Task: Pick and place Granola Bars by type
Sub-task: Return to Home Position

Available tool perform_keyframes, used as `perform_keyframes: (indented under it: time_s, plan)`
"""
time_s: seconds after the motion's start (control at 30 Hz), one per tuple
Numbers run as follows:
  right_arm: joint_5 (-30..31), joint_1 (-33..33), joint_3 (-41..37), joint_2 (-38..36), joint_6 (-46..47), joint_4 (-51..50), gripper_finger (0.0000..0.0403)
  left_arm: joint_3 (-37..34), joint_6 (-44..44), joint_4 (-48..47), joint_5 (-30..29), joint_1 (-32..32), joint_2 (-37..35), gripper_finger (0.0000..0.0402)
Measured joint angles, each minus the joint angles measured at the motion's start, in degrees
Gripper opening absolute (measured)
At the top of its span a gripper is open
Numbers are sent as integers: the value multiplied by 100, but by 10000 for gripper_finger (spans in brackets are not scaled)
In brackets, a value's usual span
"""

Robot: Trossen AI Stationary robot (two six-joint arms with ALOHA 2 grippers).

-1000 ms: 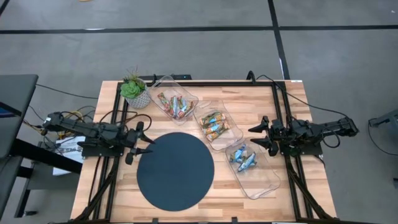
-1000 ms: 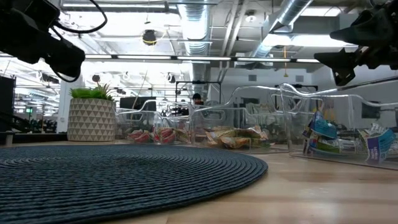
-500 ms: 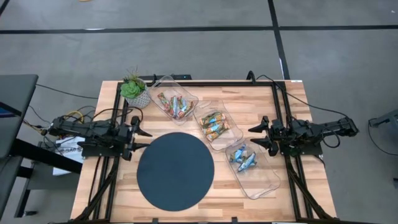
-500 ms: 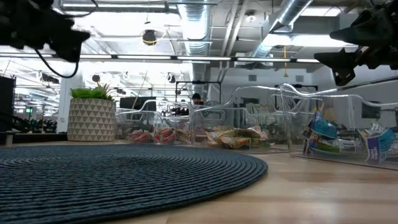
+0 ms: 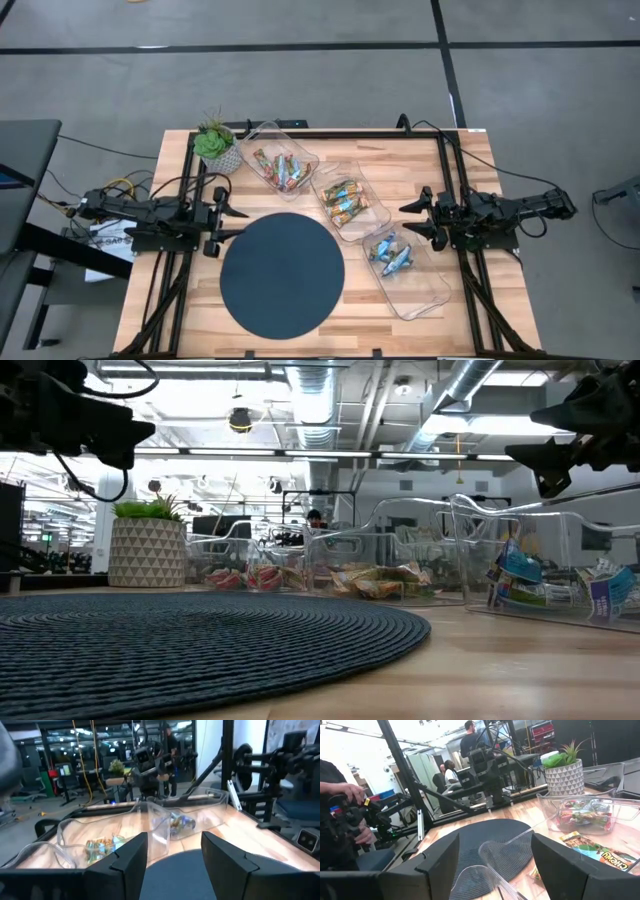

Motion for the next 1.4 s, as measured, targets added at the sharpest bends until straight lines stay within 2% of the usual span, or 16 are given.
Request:
perform_keyframes:
  time_s: [0.4,1.4]
  plan:
    - [-1,0,-1,0,1,0,244,-7,-24,-96,341,-2,15,178]
    - [-1,-1,-1,0,0,0,244,-20,-66,-107,342,-2,15,178]
